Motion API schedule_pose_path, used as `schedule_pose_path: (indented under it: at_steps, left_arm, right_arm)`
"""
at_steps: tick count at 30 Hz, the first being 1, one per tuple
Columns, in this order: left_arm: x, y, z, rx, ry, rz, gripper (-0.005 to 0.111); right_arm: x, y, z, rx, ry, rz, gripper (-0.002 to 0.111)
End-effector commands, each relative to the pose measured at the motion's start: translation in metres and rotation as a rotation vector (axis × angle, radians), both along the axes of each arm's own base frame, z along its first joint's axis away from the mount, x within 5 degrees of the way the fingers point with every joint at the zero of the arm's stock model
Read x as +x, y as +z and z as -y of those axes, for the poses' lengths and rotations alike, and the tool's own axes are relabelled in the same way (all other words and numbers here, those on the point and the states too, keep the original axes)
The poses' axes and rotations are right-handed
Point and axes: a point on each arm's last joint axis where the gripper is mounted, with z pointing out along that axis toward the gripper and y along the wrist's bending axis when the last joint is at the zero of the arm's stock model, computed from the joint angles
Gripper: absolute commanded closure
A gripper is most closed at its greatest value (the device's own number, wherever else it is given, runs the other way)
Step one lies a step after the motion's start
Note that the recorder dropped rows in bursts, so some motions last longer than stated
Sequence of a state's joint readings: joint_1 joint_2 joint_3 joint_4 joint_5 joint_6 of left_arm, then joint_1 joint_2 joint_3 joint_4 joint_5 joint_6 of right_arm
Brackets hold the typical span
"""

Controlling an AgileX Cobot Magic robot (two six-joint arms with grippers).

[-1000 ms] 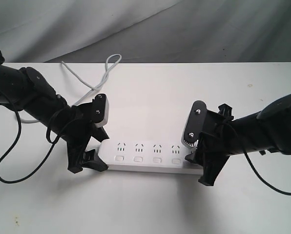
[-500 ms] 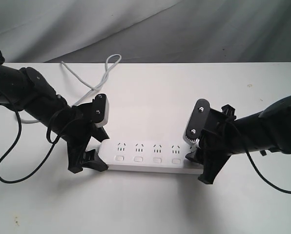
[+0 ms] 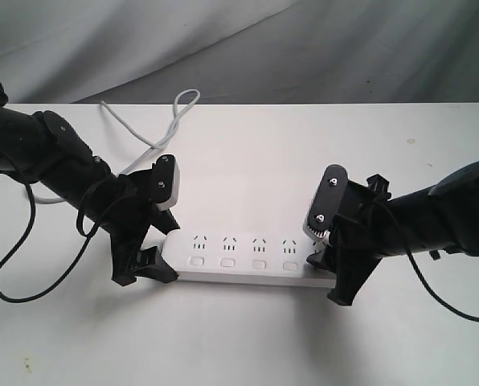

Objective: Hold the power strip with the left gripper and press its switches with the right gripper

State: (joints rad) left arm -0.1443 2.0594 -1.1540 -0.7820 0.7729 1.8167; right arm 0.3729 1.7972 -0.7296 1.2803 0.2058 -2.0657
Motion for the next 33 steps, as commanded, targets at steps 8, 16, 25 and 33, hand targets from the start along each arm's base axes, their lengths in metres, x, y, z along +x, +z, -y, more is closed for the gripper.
schedule_pose_path:
  at_steps: [8,16,25,33]
  left_arm:
    - [0.001,0.004,0.003,-0.011,0.000,0.003,0.043]
    - [0.001,0.004,0.003,-0.011,0.000,0.003,0.043]
    - [0.001,0.004,0.003,-0.011,0.000,0.003,0.043]
    - [0.001,0.004,0.003,-0.011,0.000,0.003,0.043]
  right_arm:
    - [-0.011,-0.010,0.009,-0.080,0.050,-0.002,0.053]
    - [0.001,0.059,0.002,0.034,0.034,0.211,0.053]
    - [-0.009,0.088,-0.007,0.147,0.118,0.238,0.092]
    - [-0.025,0.097,-0.017,0.299,0.193,0.118,0.108]
